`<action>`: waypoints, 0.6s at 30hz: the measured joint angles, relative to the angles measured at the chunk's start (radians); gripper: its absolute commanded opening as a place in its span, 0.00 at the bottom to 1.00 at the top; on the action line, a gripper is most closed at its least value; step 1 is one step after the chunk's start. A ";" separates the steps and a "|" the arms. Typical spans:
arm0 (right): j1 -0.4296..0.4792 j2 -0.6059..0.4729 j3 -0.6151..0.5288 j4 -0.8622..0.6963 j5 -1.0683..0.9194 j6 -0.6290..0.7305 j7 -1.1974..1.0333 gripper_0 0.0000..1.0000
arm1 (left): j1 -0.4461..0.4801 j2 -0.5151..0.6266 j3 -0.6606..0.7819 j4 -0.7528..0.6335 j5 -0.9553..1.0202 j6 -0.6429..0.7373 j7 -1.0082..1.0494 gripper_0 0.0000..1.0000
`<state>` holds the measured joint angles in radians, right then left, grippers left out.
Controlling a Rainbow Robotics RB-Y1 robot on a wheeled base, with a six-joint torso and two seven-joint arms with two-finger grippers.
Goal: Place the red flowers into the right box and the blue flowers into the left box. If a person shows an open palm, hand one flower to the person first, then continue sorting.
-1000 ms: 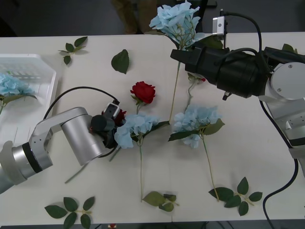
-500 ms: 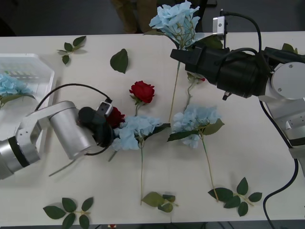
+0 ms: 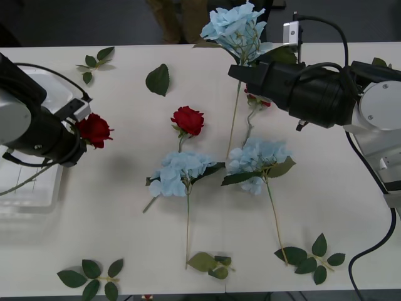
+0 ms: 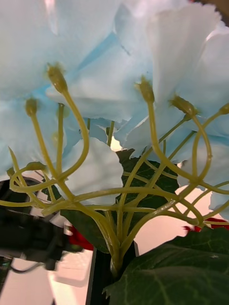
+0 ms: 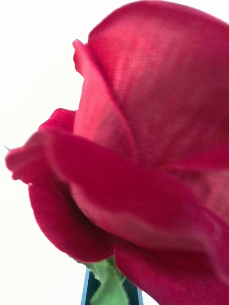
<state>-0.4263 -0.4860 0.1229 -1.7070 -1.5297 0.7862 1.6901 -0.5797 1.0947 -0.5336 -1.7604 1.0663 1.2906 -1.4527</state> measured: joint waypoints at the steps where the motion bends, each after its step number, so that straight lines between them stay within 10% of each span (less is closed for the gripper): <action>1: 0.000 -0.019 -0.006 0.001 0.008 0.004 0.000 0.00 | 0.000 -0.013 0.044 -0.004 0.028 0.013 -0.017 0.00; 18: 0.206 -0.460 -0.142 0.040 0.300 0.386 -0.006 0.00 | 0.013 -0.528 0.494 -0.004 0.427 -0.136 -0.661 0.00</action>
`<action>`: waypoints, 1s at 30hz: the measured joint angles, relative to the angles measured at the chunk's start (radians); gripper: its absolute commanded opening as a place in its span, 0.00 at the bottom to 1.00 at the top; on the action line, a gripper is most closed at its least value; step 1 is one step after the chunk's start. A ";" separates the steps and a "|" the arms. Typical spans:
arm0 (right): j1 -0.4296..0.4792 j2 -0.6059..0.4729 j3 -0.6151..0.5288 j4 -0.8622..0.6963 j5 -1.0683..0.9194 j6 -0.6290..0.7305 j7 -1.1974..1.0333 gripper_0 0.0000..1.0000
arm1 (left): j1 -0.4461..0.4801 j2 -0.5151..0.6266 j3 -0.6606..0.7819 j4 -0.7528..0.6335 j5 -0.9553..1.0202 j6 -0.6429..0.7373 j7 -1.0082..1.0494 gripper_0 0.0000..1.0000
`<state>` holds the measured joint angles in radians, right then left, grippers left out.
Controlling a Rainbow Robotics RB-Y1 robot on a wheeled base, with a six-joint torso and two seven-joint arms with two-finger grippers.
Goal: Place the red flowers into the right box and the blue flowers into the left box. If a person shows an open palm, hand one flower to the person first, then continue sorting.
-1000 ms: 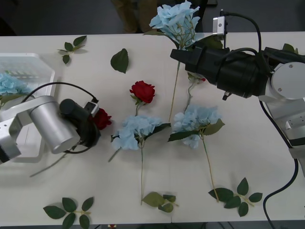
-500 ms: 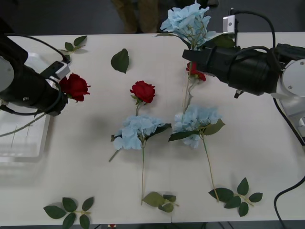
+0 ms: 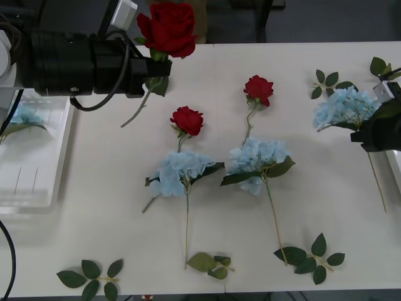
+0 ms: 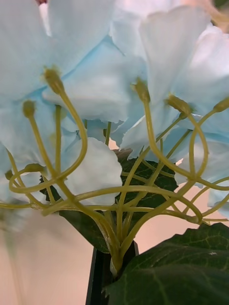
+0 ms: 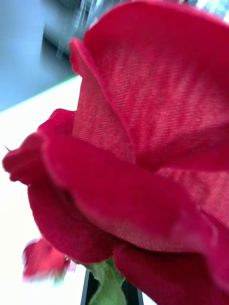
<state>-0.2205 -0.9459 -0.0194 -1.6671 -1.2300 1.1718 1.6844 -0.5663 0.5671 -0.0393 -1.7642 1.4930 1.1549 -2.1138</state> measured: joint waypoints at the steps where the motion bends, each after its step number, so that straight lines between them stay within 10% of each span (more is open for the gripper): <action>1: 0.016 0.000 0.000 0.001 0.030 0.002 0.000 0.00 | 0.002 -0.015 0.000 0.000 0.032 -0.034 -0.060 0.00; 6: 0.041 0.041 0.028 0.042 0.146 -0.030 0.000 0.00 | 0.009 -0.084 -0.031 0.001 0.164 -0.208 -0.449 0.00; 14: -0.002 0.204 0.176 0.192 0.253 -0.225 0.000 0.01 | 0.012 -0.129 -0.301 0.001 0.252 -0.579 -0.467 0.00; 16: -0.010 0.232 0.186 0.211 0.254 -0.233 0.000 0.41 | 0.012 -0.134 -0.365 0.001 0.253 -0.627 -0.467 0.00; 19: -0.013 0.250 0.186 0.213 0.254 -0.241 0.001 0.72 | 0.012 -0.143 -0.411 0.001 0.266 -0.646 -0.467 0.00; 30: -0.014 0.217 -0.084 0.196 -0.085 0.115 0.183 0.85 | 0.035 -0.179 -0.413 0.000 0.299 -0.656 -0.467 0.00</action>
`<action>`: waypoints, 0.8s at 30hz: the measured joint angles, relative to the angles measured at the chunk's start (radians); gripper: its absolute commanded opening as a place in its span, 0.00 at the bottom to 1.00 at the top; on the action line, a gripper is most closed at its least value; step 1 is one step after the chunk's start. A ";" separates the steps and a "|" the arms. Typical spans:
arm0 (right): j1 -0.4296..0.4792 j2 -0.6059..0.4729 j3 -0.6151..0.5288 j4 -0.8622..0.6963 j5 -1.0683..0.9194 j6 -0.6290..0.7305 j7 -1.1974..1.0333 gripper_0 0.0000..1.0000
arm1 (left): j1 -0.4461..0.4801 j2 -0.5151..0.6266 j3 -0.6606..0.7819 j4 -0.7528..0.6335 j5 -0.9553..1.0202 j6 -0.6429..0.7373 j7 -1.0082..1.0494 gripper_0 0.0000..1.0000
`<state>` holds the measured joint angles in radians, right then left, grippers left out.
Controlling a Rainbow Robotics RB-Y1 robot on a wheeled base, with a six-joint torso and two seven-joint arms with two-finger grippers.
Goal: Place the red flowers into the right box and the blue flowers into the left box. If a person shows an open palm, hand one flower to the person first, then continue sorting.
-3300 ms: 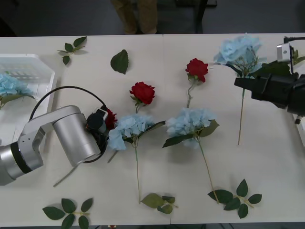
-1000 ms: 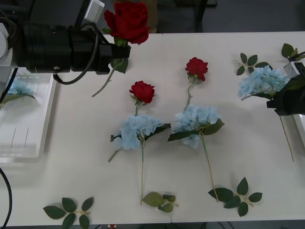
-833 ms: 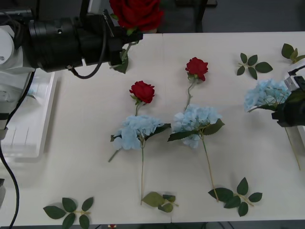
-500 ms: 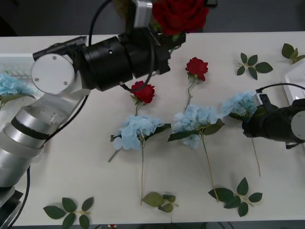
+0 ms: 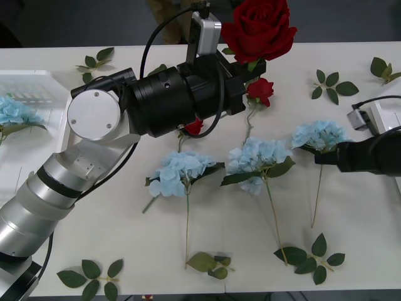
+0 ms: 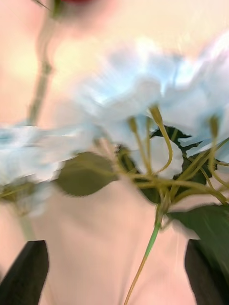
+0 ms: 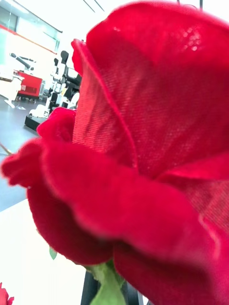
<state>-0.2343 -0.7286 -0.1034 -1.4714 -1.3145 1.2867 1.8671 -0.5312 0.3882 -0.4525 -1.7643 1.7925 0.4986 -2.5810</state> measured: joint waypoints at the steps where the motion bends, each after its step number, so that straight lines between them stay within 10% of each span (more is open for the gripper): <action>1: 0.000 0.000 -0.067 -0.001 -0.040 0.070 0.038 0.85 | 0.000 0.000 0.000 0.000 0.001 -0.001 0.000 0.00; 10: 0.032 0.000 -0.279 -0.004 -0.458 0.094 0.277 0.85 | 0.011 -0.001 0.000 -0.001 0.002 -0.001 0.000 0.00; 24: 0.058 -0.001 0.342 -0.008 -1.013 -0.454 0.854 0.85 | 0.014 -0.001 0.000 -0.001 0.019 -0.002 0.000 0.00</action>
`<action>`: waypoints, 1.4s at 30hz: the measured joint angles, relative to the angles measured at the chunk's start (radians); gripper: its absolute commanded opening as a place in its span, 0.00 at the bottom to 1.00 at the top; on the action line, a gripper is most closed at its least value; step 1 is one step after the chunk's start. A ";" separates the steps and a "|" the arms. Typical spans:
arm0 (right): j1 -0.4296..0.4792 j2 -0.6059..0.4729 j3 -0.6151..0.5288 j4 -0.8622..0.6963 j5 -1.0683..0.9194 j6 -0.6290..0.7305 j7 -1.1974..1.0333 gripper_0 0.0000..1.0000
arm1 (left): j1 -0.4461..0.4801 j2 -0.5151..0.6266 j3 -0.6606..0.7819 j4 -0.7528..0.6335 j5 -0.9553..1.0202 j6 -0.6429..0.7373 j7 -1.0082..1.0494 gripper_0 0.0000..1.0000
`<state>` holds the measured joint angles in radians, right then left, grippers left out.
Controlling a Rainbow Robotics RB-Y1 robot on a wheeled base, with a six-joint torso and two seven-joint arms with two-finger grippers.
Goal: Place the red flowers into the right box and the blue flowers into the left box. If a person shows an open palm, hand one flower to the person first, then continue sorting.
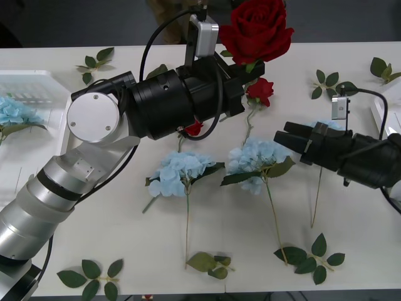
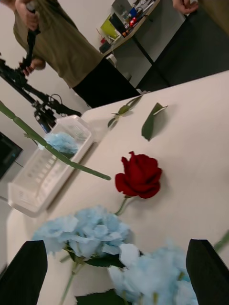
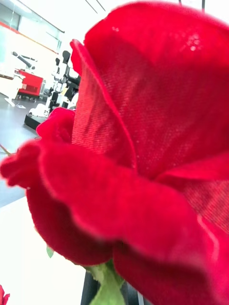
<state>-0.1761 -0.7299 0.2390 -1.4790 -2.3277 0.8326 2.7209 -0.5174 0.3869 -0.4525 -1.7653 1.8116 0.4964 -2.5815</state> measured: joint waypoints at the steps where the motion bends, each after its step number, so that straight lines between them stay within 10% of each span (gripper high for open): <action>1: -0.001 0.000 0.030 0.000 -0.046 -0.012 0.000 0.84 | 0.000 0.000 0.000 0.000 0.003 0.000 0.000 0.00; 28: -0.136 0.188 0.188 0.000 -0.213 -0.227 0.000 0.84 | 0.004 0.000 -0.006 0.000 0.006 0.000 0.000 0.00; 30: -0.148 0.188 0.205 0.000 -0.225 -0.238 0.000 0.54 | 0.004 0.000 -0.008 0.000 0.006 0.000 0.000 0.00; 32: -0.157 0.189 0.225 0.000 -0.233 -0.262 0.000 0.00 | 0.004 0.000 -0.011 0.000 0.006 0.000 0.000 0.00; 42: -0.163 0.202 0.244 0.000 -0.234 -0.292 0.000 0.00 | 0.004 0.000 -0.032 0.000 0.006 0.000 0.000 0.00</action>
<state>-0.3387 -0.5277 0.4834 -1.4791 -2.5617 0.5411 2.7204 -0.5130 0.3869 -0.4842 -1.7653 1.8175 0.4960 -2.5818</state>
